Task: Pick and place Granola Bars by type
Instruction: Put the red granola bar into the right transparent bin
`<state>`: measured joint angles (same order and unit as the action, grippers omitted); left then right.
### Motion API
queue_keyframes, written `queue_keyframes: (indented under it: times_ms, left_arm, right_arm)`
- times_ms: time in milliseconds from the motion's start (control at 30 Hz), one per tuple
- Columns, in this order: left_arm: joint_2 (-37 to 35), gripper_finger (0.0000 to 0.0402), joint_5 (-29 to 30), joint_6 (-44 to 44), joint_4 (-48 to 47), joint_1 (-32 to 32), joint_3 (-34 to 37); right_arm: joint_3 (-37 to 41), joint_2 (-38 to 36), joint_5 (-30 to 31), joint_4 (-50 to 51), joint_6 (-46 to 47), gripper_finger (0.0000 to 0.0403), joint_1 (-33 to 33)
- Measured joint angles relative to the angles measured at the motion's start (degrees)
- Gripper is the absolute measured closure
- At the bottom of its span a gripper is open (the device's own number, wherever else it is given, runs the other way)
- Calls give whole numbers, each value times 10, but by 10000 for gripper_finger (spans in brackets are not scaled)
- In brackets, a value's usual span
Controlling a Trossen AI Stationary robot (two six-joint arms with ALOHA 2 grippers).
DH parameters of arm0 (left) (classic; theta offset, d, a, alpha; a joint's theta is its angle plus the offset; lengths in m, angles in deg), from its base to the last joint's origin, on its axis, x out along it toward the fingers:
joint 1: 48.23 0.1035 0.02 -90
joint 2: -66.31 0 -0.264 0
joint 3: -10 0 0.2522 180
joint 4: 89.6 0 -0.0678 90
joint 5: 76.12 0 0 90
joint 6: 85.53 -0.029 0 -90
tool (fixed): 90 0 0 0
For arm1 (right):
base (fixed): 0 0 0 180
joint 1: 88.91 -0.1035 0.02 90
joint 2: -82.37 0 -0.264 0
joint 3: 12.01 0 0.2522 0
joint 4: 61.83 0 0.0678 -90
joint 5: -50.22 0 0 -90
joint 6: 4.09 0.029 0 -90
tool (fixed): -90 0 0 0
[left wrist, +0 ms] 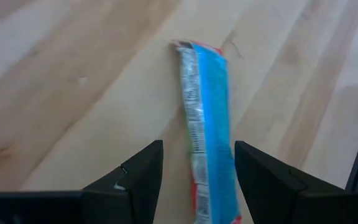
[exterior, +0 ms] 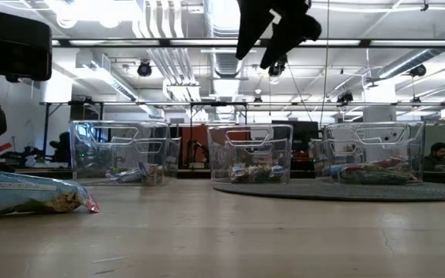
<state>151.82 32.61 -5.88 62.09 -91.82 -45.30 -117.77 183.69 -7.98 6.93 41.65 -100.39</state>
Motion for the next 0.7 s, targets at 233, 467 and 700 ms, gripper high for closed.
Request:
queue_keyframes:
  times_ms: [233, 467, 700]
  left_arm:
    - [61, 221, -18, -23, 1, 0, -30]
    - [105, 221, -19, -25, -14, 0, -56]
    - [105, 274, -22, -52, -55, 3, -75]
  right_arm:
    - [2, 0, 17, 21, 66, 108, -44]
    - [2, 0, 30, 24, 112, 112, -70]
    - [2, 0, 29, 35, 151, 118, -87]
